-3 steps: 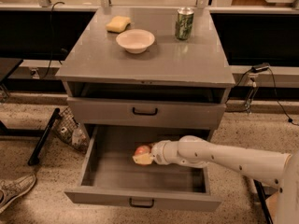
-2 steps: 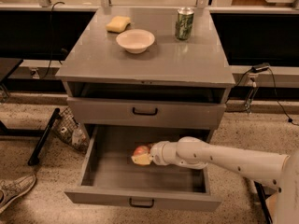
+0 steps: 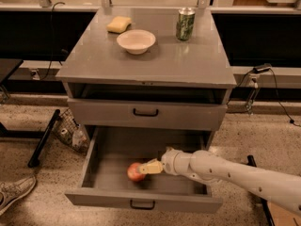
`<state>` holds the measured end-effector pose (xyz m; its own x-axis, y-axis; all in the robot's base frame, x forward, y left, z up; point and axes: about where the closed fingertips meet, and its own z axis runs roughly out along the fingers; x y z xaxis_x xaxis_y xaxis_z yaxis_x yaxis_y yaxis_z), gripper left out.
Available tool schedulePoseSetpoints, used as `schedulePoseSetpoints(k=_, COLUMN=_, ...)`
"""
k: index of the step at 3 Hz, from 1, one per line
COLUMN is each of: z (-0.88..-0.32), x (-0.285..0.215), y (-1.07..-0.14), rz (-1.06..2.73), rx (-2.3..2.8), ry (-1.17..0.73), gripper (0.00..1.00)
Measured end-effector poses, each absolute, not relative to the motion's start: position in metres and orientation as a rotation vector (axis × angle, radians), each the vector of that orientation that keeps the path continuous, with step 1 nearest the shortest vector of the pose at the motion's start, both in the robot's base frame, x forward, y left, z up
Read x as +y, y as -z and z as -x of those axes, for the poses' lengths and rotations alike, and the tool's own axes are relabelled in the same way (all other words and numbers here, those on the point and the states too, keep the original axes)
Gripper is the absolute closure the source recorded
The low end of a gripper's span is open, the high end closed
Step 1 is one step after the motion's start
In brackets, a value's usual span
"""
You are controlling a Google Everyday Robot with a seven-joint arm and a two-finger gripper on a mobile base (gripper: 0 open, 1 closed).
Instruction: Place apple into middle drawer
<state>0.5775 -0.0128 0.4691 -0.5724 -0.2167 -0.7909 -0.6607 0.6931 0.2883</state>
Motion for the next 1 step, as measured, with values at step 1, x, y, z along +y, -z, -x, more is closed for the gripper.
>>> schedulePoseSetpoints(k=1, z=-0.5677, x=-0.039, y=-0.469, rz=0.581, rx=2.128, ry=-0.742, gripper=0.0)
